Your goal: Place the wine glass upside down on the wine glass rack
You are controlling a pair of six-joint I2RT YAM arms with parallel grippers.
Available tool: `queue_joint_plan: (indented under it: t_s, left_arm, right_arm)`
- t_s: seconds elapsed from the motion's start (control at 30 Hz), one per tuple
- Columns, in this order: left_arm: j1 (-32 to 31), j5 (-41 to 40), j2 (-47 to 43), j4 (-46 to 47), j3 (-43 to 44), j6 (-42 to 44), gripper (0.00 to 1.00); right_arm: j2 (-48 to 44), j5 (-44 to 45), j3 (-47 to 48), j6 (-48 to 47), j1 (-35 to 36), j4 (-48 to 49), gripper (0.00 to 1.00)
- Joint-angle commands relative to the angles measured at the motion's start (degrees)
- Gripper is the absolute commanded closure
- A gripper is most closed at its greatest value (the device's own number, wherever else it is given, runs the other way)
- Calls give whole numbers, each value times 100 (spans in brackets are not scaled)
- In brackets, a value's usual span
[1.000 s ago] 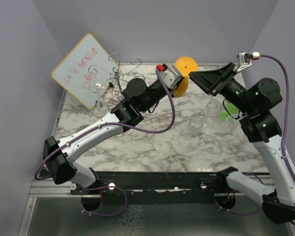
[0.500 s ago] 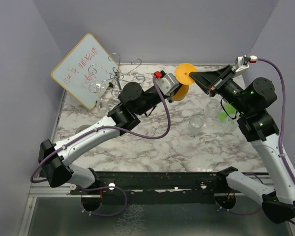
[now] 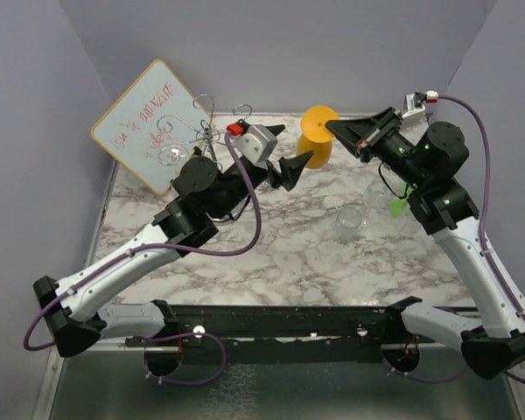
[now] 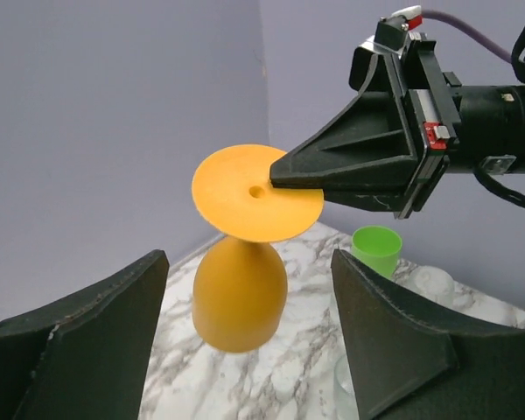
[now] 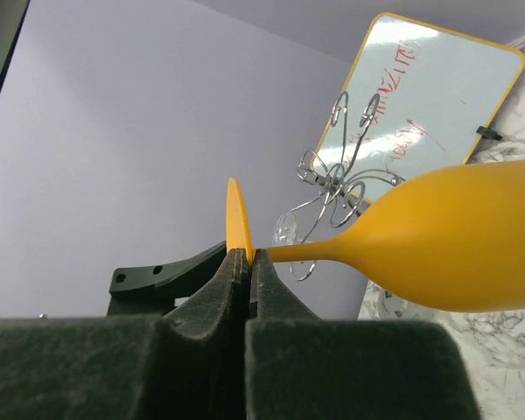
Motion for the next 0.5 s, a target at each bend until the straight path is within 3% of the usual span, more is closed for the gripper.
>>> queue_joint_plan:
  t_s: [0.0, 0.2, 0.33, 0.47]
  left_arm:
    - [-12, -1111, -609, -1648, 436, -612, 21]
    - [-12, -2059, -1425, -2868, 549, -895, 12]
    - [-14, -2678, -1905, -3174, 469, -904, 1]
    - [-13, -3094, -2256, -3274, 400, -861, 1]
  right_arm:
    - [407, 182, 270, -172, -14, 338, 100]
    - [1340, 208, 784, -443, -14, 591, 99]
    - [2069, 243, 1318, -573, -14, 674, 100]
    - [2881, 402, 2091, -463, -8, 664, 100]
